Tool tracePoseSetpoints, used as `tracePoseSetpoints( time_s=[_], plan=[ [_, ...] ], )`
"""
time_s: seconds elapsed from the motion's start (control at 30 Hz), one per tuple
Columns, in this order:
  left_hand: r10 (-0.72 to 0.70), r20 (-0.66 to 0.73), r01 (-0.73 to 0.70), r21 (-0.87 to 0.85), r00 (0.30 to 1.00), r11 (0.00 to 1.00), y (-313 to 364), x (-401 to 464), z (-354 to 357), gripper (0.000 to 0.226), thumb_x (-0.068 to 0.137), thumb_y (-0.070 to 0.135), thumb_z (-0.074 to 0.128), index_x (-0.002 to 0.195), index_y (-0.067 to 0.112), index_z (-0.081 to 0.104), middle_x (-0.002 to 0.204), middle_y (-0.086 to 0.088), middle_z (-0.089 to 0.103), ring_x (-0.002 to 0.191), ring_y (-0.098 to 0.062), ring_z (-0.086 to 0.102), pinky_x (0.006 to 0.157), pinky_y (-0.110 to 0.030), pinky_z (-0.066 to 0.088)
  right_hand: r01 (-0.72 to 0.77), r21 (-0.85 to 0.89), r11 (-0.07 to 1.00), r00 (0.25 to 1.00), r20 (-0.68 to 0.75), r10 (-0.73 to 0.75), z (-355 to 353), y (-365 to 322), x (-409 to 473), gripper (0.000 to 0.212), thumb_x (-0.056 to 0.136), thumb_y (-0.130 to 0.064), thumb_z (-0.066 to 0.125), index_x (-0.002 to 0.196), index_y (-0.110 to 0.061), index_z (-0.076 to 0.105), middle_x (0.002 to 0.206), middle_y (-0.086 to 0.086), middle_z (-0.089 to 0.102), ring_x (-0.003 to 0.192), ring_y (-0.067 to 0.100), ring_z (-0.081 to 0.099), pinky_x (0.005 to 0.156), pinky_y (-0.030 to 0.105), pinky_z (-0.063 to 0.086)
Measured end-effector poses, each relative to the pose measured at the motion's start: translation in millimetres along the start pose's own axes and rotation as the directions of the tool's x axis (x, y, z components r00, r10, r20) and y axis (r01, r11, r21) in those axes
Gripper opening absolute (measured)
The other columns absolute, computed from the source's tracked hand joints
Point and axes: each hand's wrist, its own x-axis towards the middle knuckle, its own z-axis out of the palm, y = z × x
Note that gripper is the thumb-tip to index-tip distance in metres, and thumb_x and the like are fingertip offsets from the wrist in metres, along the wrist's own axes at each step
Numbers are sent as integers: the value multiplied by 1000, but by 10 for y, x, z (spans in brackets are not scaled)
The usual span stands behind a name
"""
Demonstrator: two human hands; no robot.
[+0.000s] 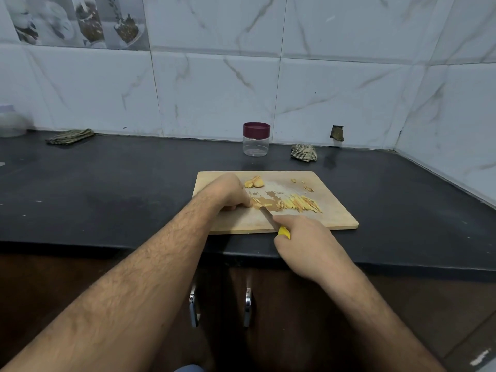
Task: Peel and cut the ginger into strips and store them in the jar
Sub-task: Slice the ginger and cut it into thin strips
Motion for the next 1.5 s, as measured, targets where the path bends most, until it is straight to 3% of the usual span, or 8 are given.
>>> tracePoseSetpoints(
  time_s=[0.1,0.27,0.43,0.53,0.7,0.9,1.27,1.5],
  plan=[
    [39,-6,-39,-55,999,998,-71,-32,-28,13,84,16,71,73,14,65,60,-2,57,56,-18,48,62,-28,42,10,15,1000,1000,-19,-10,-16,-23,-1,48,97,-22,44,145,-32,45,140,-4,53,118,17,52,88,31,48],
    [100,-75,-114,-220,992,969,-228,-68,-31,17,85,12,63,88,-3,72,66,-7,59,58,-18,48,58,-25,41,35,-5,999,998,-49,-35,63,-113,75,52,95,-23,44,146,-34,43,140,-4,54,125,20,50,96,36,47],
    [168,-221,-232,-306,961,923,-336,-113,45,19,90,15,57,72,14,58,63,2,58,51,-10,46,53,-21,42,23,-78,997,998,-53,-27,204,-210,190,55,96,-25,42,149,-39,37,136,-4,58,120,22,53,88,35,46],
    [145,-311,-245,-314,939,917,-377,-82,95,15,91,17,57,77,15,61,67,4,61,52,-8,48,56,-22,42,-21,-113,993,997,-77,13,190,-160,204,52,95,-25,42,146,-37,42,133,-4,59,117,22,55,84,34,46],
    [118,-382,-241,-291,916,926,-374,-66,170,11,88,16,57,84,23,65,83,5,68,76,-11,61,67,-25,44,-93,-110,990,992,-97,83,101,-6,135,52,97,-24,41,147,-36,41,133,-5,58,117,20,55,80,33,46],
    [121,-411,-245,-266,904,932,-362,-104,191,12,88,16,57,86,24,65,86,7,67,86,-16,64,81,-31,51,-45,-90,995,995,-91,37,84,-141,215,57,93,-21,44,147,-38,41,132,-3,60,118,24,55,81,33,44],
    [141,-458,-255,-197,878,947,-328,-193,210,12,90,17,56,88,20,68,87,7,69,85,-13,63,67,-23,41,-112,-70,991,991,-80,106,113,-12,272,58,93,-18,43,148,-36,40,132,-2,60,118,25,55,82,34,46],
    [152,-466,-254,-165,872,953,-328,-208,219,13,89,18,56,81,23,65,81,9,67,83,-13,62,64,-23,40,-100,97,990,993,-46,105,106,25,287,56,90,-17,42,145,-28,46,115,3,64,95,28,64,74,35,54]
  ],
)
